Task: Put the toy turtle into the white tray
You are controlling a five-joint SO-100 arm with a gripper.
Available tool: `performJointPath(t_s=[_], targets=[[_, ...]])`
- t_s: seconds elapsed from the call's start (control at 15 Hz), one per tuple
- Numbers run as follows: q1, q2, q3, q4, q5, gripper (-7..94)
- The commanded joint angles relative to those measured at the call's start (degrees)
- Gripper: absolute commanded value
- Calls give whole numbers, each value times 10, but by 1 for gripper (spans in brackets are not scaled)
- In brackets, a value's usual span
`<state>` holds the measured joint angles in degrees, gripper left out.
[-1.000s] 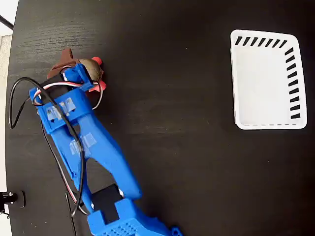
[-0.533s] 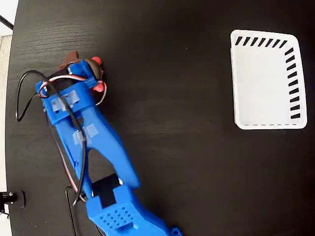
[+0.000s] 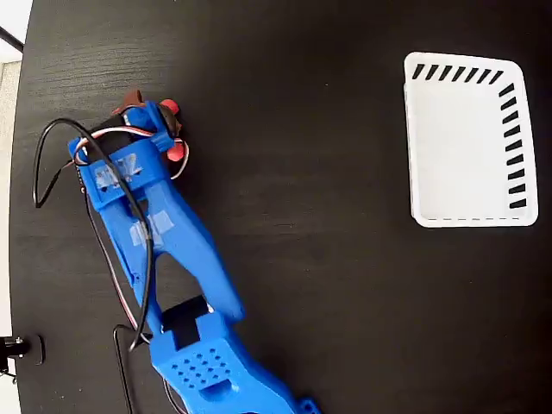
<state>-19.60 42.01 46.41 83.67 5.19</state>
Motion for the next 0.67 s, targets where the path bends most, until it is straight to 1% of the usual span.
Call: performJointPath(t_s=[0.0,0.07,0.2,0.33,0.6], targets=[[-11,18,-31,6,7,63],[-12,17,-33,6,6,62],[-13,15,-35,6,4,57],[-13,15,-38,6,1,54],[-18,15,-39,6,-4,39]])
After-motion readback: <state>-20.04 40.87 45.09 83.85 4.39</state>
